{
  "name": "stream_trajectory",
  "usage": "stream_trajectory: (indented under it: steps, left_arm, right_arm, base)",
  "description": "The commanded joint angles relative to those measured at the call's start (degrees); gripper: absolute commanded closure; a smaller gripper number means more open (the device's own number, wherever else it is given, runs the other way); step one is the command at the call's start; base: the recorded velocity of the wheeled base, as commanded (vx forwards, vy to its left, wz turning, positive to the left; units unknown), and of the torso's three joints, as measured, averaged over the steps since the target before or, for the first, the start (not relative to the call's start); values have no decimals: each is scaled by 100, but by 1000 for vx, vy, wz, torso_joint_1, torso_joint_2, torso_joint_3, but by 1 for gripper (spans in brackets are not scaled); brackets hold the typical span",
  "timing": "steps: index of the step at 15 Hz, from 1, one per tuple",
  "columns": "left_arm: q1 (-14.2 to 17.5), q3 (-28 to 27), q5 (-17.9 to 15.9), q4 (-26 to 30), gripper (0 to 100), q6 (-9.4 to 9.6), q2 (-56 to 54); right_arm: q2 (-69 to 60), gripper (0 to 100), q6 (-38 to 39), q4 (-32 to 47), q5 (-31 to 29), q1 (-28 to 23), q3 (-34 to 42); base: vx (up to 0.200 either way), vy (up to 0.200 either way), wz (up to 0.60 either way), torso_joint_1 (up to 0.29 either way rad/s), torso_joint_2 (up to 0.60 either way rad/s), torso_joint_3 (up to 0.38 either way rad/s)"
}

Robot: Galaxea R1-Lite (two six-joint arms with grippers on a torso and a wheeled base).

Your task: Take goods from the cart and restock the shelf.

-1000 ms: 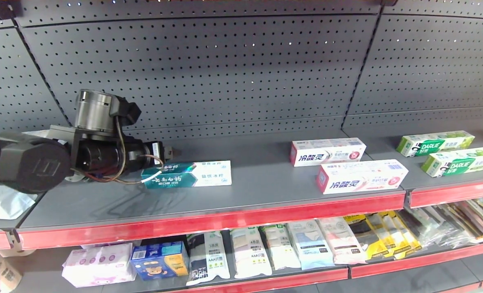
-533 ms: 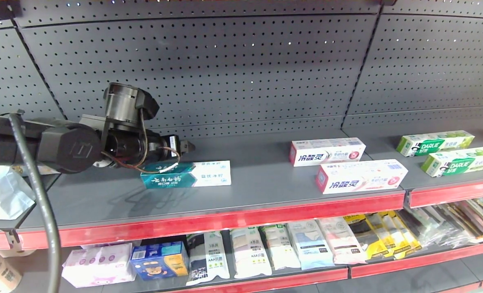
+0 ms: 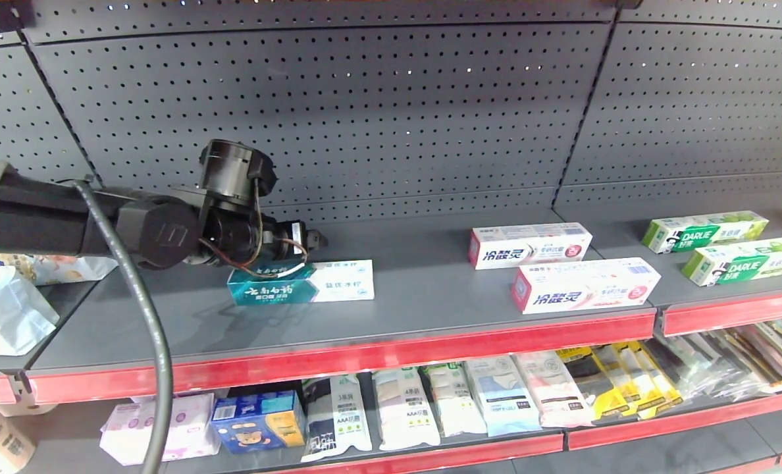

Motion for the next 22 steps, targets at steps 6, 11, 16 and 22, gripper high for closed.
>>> stream_trajectory:
  steps: [6, 11, 16, 22]
  left_arm:
    - [-22, -362, 26, 411, 0, -10, 274]
    - [-74, -652, 34, 402, 0, 8, 547]
    - [-101, -722, 69, 464, 0, 8, 749]
    - [-127, -810, 105, 648, 0, 8, 749]
  right_arm:
    - [41, 100, -1, -3, 0, 5, 30]
    - [32, 100, -1, -3, 0, 5, 30]
    - [58, 100, -1, -3, 0, 5, 48]
    - [58, 100, -1, -3, 0, 5, 74]
  base:
    - [0, 0, 0, 0, 0, 0]
    - [0, 0, 0, 0, 0, 0]
    - [0, 0, 0, 0, 0, 0]
    - [0, 0, 0, 0, 0, 0]
